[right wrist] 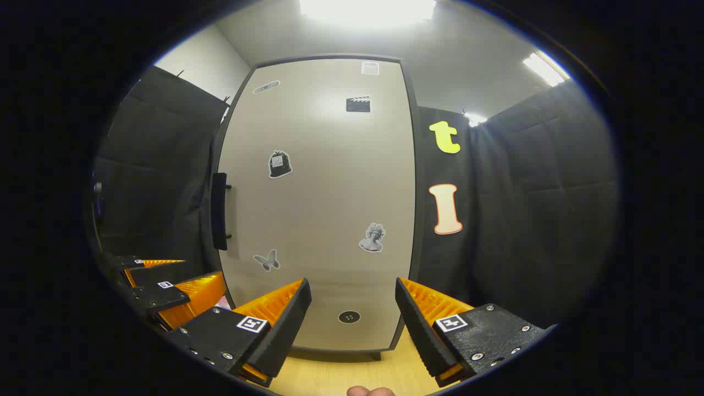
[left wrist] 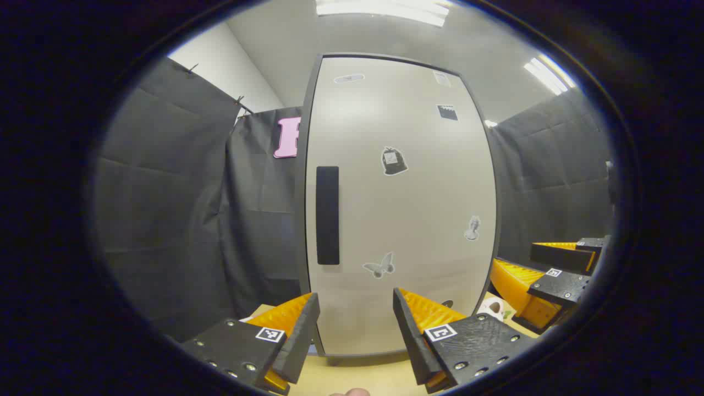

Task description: Open the cabinet door with the right hand, grasp the bottle in the cabinet with the left hand and place it on the coaster, then close the cabinet door with the right hand.

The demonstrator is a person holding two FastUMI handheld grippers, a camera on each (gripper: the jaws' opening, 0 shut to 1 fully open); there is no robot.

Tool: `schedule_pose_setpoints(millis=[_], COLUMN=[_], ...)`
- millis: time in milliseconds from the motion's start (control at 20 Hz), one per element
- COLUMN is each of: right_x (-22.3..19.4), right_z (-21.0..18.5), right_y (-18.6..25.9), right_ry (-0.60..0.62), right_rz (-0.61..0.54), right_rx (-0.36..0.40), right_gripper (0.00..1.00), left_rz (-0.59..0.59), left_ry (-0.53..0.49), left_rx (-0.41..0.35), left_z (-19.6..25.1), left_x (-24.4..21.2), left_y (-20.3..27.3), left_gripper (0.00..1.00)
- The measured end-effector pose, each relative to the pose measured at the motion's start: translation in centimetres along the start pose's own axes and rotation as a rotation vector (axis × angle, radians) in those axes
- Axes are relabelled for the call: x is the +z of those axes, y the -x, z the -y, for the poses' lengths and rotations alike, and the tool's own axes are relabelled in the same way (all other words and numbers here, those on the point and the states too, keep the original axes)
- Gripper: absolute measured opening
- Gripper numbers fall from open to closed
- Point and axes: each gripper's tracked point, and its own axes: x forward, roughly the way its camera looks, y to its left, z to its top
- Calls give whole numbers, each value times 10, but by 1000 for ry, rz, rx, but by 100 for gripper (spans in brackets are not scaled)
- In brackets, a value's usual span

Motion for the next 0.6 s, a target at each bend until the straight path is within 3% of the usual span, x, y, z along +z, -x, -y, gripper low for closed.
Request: schedule_pose_setpoints(millis=[250, 300, 350, 550, 600], right_x=[0, 0, 1, 2, 2], right_z=[7, 8, 9, 8, 6], right_y=[-6, -6, -6, -9, -10], right_ry=[-17, -17, -16, -10, -12], right_rz=[-7, -6, -6, -9, -8], right_rx=[-23, -25, -25, -23, -18], right_gripper=[95, 95, 95, 95, 95], left_rz=[16, 21, 20, -2, -3], left_ry=[-19, -10, 2, 13, 9], left_rx=[-24, -30, -31, -21, -17], left_z=[10, 10, 9, 2, 1], left_x=[8, 9, 11, 6, 6], left_y=[-1, 0, 2, -4, -6], left_gripper=[80, 76, 80, 73, 80])
